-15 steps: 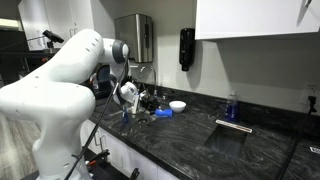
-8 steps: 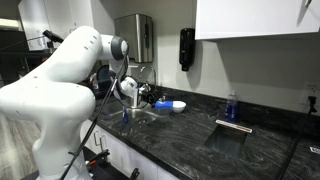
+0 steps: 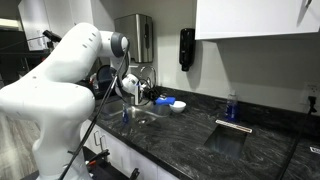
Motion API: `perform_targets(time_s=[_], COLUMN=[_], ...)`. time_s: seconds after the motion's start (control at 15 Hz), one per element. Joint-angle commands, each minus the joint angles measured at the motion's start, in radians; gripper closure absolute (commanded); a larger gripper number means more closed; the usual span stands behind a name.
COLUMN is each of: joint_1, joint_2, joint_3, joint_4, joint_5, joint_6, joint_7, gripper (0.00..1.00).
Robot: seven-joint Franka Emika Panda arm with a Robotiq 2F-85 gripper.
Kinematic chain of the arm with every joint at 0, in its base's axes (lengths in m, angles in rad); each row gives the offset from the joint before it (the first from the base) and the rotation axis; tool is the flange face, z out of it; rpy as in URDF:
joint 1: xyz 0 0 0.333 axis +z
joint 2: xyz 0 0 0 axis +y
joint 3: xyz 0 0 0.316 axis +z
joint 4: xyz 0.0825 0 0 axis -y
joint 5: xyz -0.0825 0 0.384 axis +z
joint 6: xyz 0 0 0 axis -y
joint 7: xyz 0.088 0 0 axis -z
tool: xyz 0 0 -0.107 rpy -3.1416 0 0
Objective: Move the sponge the sponge to the right
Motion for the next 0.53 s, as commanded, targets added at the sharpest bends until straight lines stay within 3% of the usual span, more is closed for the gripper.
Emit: perform_targets(time_s=[0.0, 0.4, 0.47], joint_1=[-0.058, -0.113, -0.117], joint_2=[-0.044, -0.046, -0.048], joint_3=[0.021, 0.023, 0.024], joint_4=[-0.086, -0.159, -0.167], joint_5=[0.042, 0.092, 0.091], joint_6=[0.016, 0.049, 0.056], joint_7=[0.041, 0.082, 0.083], gripper=[0.98, 0.98, 0.68])
